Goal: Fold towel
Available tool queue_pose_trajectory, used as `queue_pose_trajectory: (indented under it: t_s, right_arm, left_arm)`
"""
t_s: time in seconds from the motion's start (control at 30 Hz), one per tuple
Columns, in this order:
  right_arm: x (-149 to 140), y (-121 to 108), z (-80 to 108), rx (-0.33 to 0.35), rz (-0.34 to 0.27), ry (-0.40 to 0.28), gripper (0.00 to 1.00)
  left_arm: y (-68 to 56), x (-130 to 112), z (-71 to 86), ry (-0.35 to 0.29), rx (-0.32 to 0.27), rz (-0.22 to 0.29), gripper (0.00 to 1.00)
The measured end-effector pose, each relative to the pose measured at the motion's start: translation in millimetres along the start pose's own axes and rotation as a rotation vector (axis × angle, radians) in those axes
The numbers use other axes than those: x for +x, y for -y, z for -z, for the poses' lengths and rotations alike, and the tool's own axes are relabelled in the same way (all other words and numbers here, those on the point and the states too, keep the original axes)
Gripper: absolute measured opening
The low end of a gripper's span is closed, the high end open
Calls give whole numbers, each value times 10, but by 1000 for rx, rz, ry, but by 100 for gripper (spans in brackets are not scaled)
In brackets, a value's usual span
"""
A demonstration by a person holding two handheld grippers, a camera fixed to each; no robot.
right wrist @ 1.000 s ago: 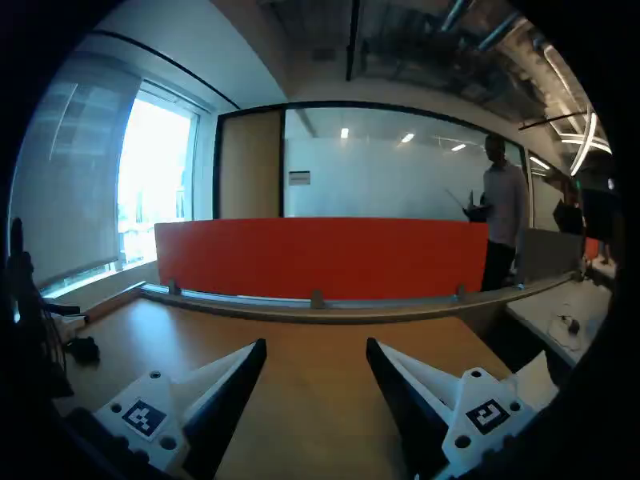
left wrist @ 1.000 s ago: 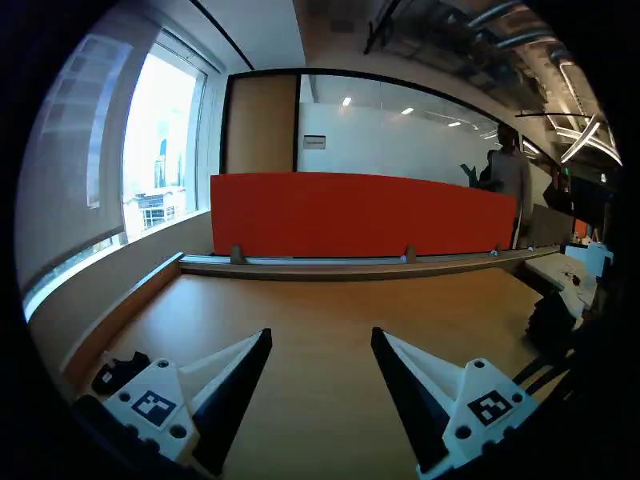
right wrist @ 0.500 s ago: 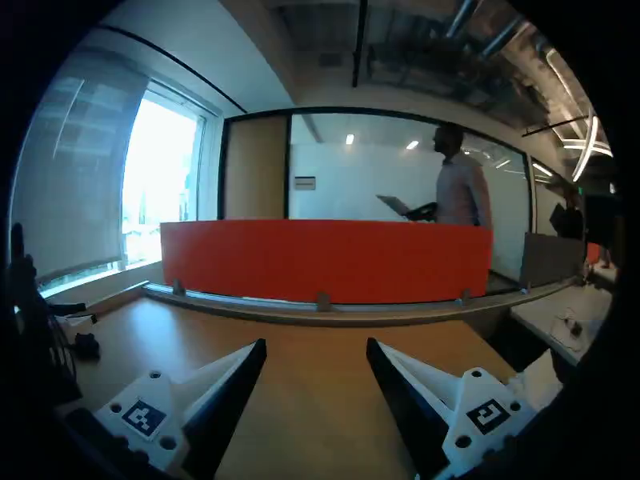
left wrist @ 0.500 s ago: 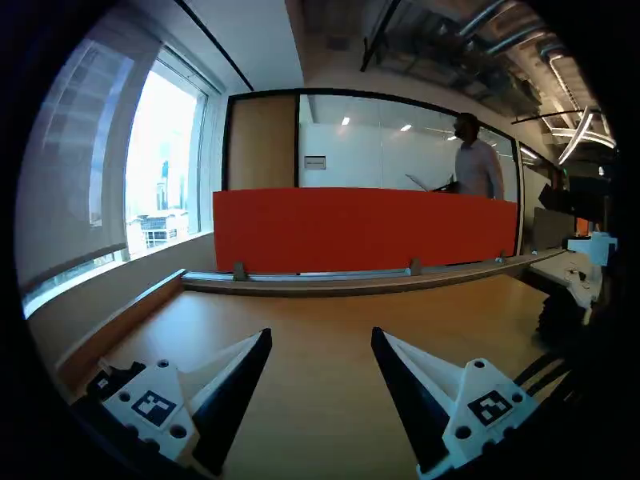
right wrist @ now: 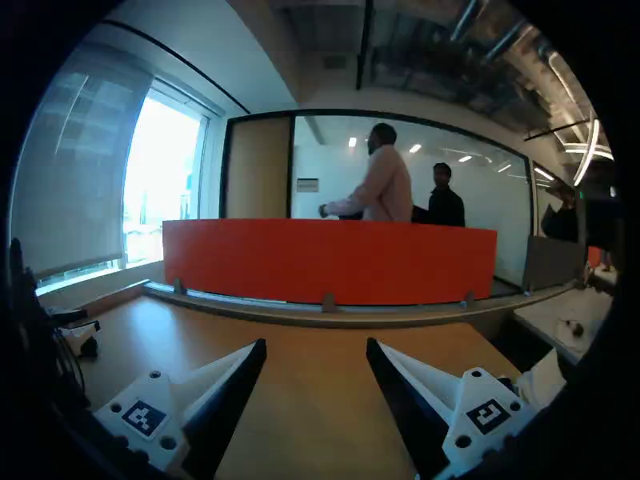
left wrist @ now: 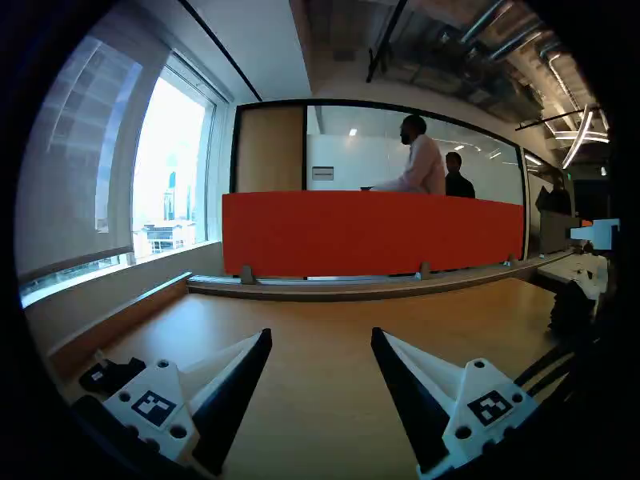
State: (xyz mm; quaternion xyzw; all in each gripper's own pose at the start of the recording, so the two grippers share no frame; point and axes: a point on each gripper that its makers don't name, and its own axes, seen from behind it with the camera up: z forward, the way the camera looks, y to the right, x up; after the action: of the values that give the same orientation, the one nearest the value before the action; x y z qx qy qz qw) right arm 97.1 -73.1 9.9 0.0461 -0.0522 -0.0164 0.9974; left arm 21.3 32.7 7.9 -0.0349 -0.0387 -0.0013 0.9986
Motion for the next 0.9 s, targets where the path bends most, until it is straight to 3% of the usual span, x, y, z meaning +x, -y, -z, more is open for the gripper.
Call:
queue_pose_trajectory:
  t_s: [0.5,0.9]
  right_arm:
    - [-104,130,-131,-9,25,-8,97]
    - [-220,215,-210,-1,58,-9,97]
  left_arm:
    - [174,-344,1,-32,18,-23,92]
    - [240,-595,-9,-51,35,-2,92]
